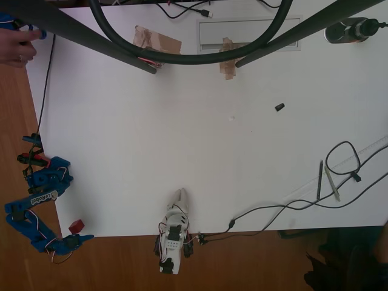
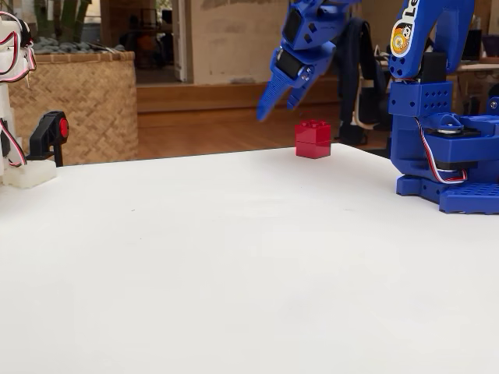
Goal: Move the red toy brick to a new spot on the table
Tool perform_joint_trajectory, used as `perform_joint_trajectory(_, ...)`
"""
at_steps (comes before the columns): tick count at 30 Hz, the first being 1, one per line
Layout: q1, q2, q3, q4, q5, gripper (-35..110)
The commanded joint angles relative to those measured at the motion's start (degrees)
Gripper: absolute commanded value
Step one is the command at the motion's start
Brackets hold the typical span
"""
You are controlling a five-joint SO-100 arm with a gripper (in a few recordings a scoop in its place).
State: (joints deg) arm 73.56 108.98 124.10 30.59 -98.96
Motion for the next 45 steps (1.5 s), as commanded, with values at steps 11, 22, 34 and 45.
perform_joint_trajectory(11, -46.1, 34.7, 13.9, 14.3, -0.3, 18)
perform_joint_trajectory(22, -72.6, 61.2, 40.9, 28.7, -0.3, 0)
perform_joint_trajectory(34, -75.7, 82.4, 60.5, 38.6, 10.4, 0)
perform_joint_trajectory(45, -75.4, 82.4, 60.5, 39.0, 20.7, 1)
